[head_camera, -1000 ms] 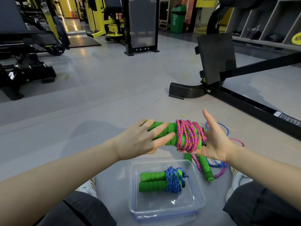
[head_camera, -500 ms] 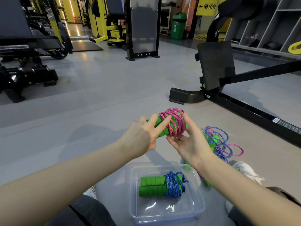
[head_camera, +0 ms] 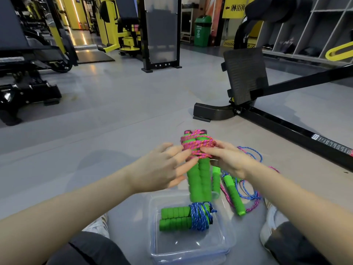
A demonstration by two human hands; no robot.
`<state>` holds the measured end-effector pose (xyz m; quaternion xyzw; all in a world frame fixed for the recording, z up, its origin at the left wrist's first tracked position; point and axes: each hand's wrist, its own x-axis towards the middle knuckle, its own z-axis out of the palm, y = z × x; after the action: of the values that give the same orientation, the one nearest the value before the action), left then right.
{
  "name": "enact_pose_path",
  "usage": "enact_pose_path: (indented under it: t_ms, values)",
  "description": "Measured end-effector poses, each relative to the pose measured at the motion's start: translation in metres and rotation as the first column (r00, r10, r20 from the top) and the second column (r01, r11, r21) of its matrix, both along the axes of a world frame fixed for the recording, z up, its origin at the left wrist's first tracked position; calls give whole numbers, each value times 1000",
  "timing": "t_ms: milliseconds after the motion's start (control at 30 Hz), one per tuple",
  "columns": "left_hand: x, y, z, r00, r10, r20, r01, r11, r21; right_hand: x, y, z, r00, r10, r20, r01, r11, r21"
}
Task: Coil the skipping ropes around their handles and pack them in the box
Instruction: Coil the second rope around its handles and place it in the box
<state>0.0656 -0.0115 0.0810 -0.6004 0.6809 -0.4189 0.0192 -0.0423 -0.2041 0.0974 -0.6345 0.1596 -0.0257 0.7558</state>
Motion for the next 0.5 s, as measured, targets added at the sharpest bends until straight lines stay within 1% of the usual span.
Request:
enact_pose_path:
  t_ms: [67, 133, 200, 300, 367, 433, 500]
  values:
    - [8, 6, 0, 988, -44, 147, 36, 998, 52, -2, -11, 3, 976, 182, -117, -197, 972, -129]
    - [8, 7, -1, 979, -61, 193, 39, 993, 113, 1, -13, 3, 933, 295, -207, -333, 925, -185]
    - [3, 4, -4, 979, -73, 188, 41, 984, 171, 3, -8, 4, 887, 387, -253, -433, 887, -163]
    - [-3, 3, -8, 988, -101, 117, 73, 972, 224, 2, 2, 4, 820, 509, -262, -552, 824, -129]
    - [-6, 5, -14, 991, -112, 76, 89, 962, 258, -1, 8, -2, 813, 523, -255, -566, 813, -138]
    - [-6, 10, -21, 993, -118, 14, 109, 952, 285, -3, 12, -15, 857, 473, -206, -501, 857, -118]
    - [-7, 14, -28, 991, -106, -77, 124, 950, 286, -5, 15, -26, 905, 399, -147, -407, 913, -25]
